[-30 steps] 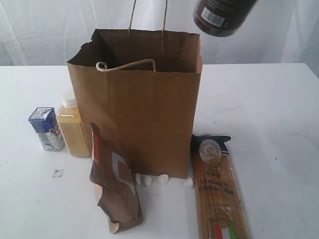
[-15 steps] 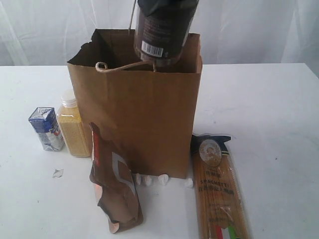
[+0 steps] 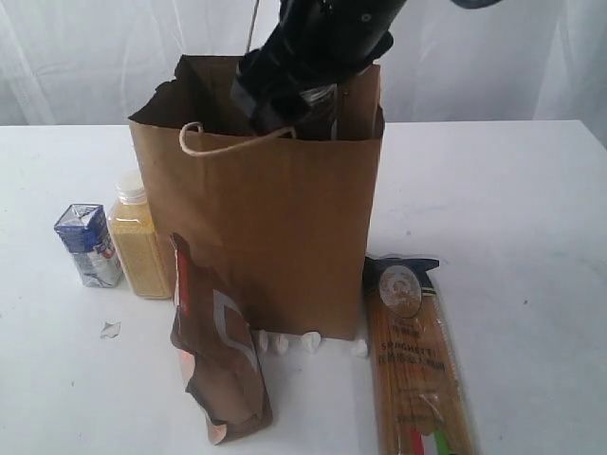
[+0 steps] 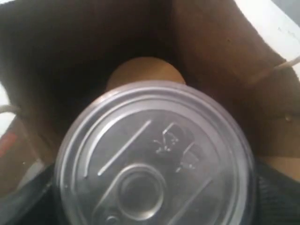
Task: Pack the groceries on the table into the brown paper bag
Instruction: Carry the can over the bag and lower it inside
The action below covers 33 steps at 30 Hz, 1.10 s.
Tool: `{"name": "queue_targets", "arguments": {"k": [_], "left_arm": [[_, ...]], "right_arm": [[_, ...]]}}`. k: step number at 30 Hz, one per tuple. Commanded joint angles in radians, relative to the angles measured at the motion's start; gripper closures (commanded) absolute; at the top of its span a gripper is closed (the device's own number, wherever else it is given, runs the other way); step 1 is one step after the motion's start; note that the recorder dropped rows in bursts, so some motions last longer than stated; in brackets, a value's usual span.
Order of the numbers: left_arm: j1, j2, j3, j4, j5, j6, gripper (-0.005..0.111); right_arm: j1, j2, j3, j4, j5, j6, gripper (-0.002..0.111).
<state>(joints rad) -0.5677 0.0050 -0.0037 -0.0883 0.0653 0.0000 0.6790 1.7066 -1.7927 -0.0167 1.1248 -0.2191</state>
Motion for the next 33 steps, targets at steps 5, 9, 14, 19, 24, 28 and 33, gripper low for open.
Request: {"name": "queue_targets", "arguments": {"k": [5, 9, 14, 19, 24, 28, 33], "left_arm": [[-0.002, -0.005, 0.004, -0.01, 0.006, 0.0, 0.106], [-0.002, -0.005, 0.004, -0.01, 0.006, 0.0, 0.106], [-0.002, -0.005, 0.004, -0.01, 0.006, 0.0, 0.106], [-0.002, -0.005, 0.004, -0.01, 0.006, 0.0, 0.106], [-0.002, -0.005, 0.004, -0.01, 0.006, 0.0, 0.106], [-0.002, -0.005, 0.004, -0.01, 0.006, 0.0, 0.106], [-0.002, -0.005, 0.004, -0.01, 0.006, 0.0, 0.106]], "right_arm": [[0.0, 0.063, -0.015, -0.036, -0.019, -0.012, 0.108], [-0.002, 0.099, -0.015, -0.044, -0.013, -0.012, 0.108], [-0.002, 0.109, -0.015, -0.046, -0.031, -0.012, 0.108], [0.001, 0.098, -0.119, -0.008, -0.086, -0.003, 0.108], [0.019, 0.104, -0.191, 0.046, -0.169, -0.007, 0.108], [0.019, 0.133, -0.209, 0.096, -0.176, -0.016, 0.108], [0.023, 0.188, -0.209, 0.158, -0.18, -0.048, 0.108]]}}
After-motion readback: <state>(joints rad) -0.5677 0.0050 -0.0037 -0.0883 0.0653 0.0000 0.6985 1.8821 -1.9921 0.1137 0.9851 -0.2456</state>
